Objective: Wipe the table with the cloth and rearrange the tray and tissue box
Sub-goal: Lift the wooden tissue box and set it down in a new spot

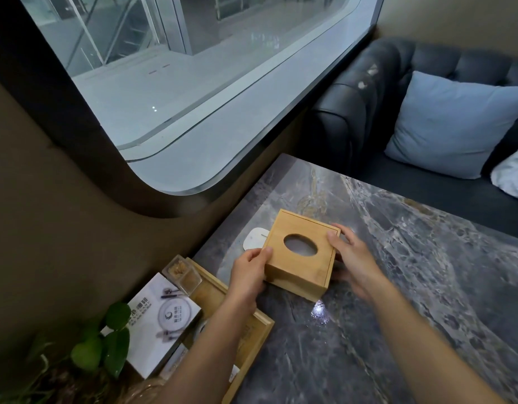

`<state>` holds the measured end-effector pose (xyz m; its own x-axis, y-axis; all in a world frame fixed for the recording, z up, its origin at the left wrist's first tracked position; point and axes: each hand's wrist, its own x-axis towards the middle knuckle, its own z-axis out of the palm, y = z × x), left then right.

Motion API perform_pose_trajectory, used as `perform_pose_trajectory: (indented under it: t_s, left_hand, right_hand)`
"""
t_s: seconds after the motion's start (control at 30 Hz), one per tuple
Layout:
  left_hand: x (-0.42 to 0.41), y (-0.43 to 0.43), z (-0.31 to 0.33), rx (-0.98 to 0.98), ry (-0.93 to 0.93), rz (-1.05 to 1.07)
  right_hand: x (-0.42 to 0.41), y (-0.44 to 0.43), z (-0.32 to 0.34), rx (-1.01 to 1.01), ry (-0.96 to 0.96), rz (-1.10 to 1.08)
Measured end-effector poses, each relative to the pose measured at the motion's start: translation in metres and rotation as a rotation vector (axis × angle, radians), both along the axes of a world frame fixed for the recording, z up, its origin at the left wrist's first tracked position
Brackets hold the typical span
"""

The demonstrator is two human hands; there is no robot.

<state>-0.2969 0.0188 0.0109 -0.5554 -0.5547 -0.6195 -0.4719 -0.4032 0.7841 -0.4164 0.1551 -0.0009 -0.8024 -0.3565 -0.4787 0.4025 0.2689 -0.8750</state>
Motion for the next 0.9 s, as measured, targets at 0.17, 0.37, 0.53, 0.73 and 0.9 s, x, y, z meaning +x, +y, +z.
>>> perform_pose_trajectory:
  t_s: [0.17, 0.37, 0.53, 0.73, 0.9]
  left_hand:
    - [-0.001, 0.002, 0.005, 0.085, 0.053, 0.129]
    - [0.008, -0.020, 0.016, -0.083, 0.022, 0.120]
    - [0.022, -0.040, 0.015, -0.181, -0.079, 0.108]
    - [0.033, -0.041, 0.019, -0.470, -0.185, -0.090]
    - [0.041, -0.005, 0.021, -1.226, -0.261, -0.342]
  right_hand:
    - [-0.002, -0.004, 0.004, -0.001, 0.045, 0.009]
    - [0.013, -0.032, 0.011, 0.095, 0.217, 0.090]
    - [0.034, -0.061, 0.009, 0.120, 0.303, 0.156]
    - [0.041, -0.062, 0.007, 0.043, 0.128, 0.111]
    - [0.038, -0.047, 0.003, -0.054, -0.043, -0.131]
